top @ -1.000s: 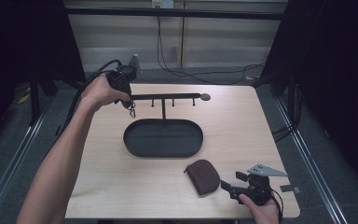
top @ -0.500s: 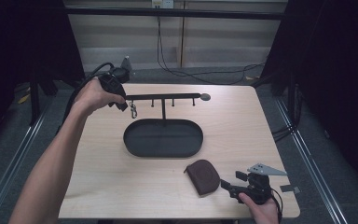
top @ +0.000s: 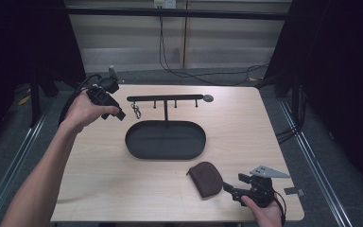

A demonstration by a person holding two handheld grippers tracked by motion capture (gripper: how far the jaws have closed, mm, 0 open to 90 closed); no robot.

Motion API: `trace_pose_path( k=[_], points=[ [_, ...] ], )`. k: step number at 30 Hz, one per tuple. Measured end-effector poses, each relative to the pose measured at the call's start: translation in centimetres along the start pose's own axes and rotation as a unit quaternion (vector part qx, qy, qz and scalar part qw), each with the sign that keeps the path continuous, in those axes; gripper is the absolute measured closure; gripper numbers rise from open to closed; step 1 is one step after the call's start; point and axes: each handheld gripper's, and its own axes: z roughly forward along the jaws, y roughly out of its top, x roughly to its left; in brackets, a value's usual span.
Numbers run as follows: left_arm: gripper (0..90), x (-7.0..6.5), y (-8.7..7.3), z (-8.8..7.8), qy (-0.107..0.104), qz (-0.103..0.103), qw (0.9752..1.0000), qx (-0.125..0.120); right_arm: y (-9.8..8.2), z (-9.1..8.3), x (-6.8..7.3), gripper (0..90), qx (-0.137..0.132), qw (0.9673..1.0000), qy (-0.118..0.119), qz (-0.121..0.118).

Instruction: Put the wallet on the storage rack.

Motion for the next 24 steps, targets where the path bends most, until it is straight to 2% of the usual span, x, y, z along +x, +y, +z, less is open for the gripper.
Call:
trace_pose_path(
  k=[2, 6, 11, 14, 19, 24],
  points=[
    [58.8, 0.1, -0.6, 0.0, -0.009, 0.0, 0.9999, -0.014, 0.0, 0.0, 0.0, 24.0, 0.0, 1.0, 0.0, 0.006],
    [54.0, -0.1, -2.0, 0.0, -0.003, -0.006, 0.9991, -0.042, 0.0, 0.0, 0.0, 24.0, 0.001, 1.0, -0.002, 0.007],
    [50.0, -0.3, -4.2, 0.0, -0.01, 0.0, 0.9979, -0.063, 0.0, 0.1, 0.0, 24.0, 0.003, 1.0, -0.004, 0.003],
    [44.3, 0.0, -5.3, 0.2, -0.013, 0.004, 0.9972, -0.073, 0.0, 0.1, 0.1, 24.0, 0.004, 1.0, -0.004, 0.004],
    [39.6, 0.4, -6.9, 0.3, -0.024, 0.002, 0.9942, -0.105, 0.1, 0.3, 0.0, 23.9, 0.005, 1.0, -0.005, 0.007],
    [33.5, 0.4, -8.4, 1.1, -0.022, 0.008, 0.9913, -0.13, 0.2, 0.5, -0.1, 23.9, 0.007, 0.9999, -0.006, 0.007]
  ],
)
